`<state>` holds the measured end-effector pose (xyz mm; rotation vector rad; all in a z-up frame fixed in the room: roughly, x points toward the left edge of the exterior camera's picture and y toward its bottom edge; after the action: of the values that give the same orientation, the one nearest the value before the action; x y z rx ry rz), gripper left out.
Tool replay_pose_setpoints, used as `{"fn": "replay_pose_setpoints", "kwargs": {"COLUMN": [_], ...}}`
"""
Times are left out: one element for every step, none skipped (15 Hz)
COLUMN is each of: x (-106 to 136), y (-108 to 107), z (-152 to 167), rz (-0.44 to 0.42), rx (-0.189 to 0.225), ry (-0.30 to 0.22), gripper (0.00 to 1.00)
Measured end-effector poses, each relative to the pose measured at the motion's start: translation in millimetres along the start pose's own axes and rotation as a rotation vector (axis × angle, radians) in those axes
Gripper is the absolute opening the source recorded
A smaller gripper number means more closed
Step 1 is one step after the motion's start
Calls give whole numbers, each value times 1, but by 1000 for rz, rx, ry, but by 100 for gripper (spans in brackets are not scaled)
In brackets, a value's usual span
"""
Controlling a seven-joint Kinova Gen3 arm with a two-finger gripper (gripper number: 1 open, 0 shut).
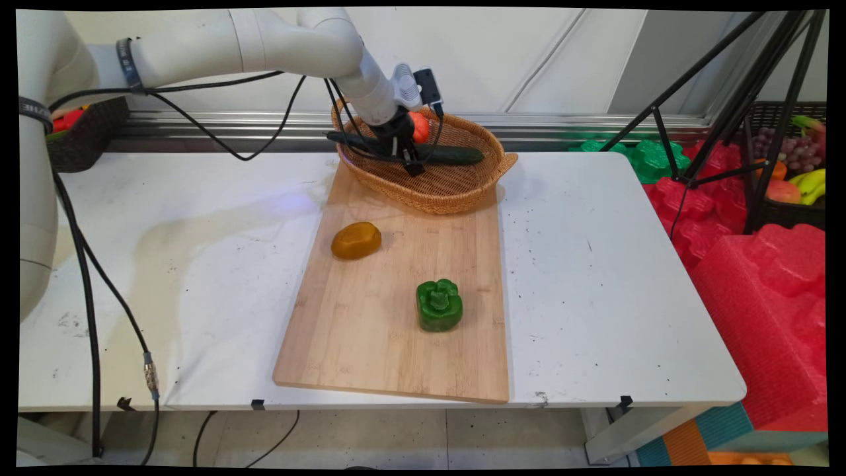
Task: Pick up the cucumber from the vegetable basket, then place the picked object on the cutting board
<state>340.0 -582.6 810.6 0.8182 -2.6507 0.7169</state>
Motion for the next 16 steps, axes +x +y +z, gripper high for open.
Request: {"fn": "replay_pose_setpoints", "kwargs": {"x": [1, 1, 2, 2, 3, 4, 4, 4, 5, 6, 8, 9, 11, 12, 13, 13], "y": [0, 0, 0, 0, 1, 1, 2, 4, 5, 7, 9, 12, 15, 17, 20, 23], "z": [2, 3, 4, 3, 1, -2, -8, -14, -19, -27, -38, -52, -65, -73, -84, -96], "rz": [5, 9, 11, 13, 13, 11, 8, 5, 4, 2, -1, -8, -16, -21, -32, -46], "rx": [-2, -2, -1, 1, 5, 10, 15, 20, 25, 31, 40, 51, 59, 65, 72, 78], "ry": [0, 1, 2, 6, 9, 15, 21, 28, 34, 44, 57, 73, 87, 96, 108, 119], "gripper": [0, 0, 0, 0, 0, 0, 0, 0, 0, 0, 0, 0, 0, 0, 0, 0]}}
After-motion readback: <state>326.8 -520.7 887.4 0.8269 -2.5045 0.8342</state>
